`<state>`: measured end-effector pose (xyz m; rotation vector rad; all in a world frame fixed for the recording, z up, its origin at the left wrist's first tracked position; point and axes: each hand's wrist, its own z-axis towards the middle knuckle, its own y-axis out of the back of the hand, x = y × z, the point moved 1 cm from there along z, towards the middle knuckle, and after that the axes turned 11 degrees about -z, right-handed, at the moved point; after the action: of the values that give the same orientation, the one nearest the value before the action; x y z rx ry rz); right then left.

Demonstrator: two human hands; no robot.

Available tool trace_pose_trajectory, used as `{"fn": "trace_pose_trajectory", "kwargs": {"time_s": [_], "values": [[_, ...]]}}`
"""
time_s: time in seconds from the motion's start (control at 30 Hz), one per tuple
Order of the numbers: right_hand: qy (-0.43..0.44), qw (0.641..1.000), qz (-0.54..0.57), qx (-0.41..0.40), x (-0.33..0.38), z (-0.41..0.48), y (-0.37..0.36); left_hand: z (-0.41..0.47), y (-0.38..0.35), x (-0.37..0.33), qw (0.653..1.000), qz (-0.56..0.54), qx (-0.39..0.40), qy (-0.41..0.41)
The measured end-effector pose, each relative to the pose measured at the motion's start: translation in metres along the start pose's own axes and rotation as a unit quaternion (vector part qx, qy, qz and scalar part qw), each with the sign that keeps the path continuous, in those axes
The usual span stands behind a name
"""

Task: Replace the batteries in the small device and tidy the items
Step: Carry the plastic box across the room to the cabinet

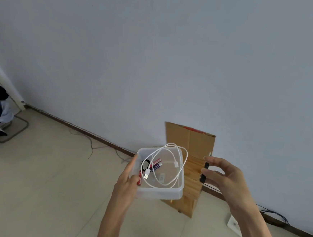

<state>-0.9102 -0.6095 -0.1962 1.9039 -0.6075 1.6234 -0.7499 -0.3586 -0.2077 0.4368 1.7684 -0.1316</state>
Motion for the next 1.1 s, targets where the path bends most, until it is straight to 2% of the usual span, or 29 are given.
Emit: {"fn": "trace_pose_trajectory", "kwargs": {"time_s": [0.37,0.67,0.9,1.1], "values": [[-0.034,0.998,-0.044,-0.013,-0.008,0.205,-0.051,0.203,-0.040,-0.025,0.999,0.024,0.018,-0.045],[-0.101,0.989,-0.107,-0.033,-0.064,0.331,-0.079,0.372,-0.088,-0.022,0.992,0.073,0.084,-0.066],[-0.188,0.963,-0.183,-0.057,-0.178,0.398,-0.100,0.484,-0.142,0.059,0.977,0.135,0.150,-0.073],[-0.266,0.937,-0.213,-0.081,-0.312,0.433,-0.126,0.553,-0.189,0.172,0.968,0.140,0.199,-0.052]]}}
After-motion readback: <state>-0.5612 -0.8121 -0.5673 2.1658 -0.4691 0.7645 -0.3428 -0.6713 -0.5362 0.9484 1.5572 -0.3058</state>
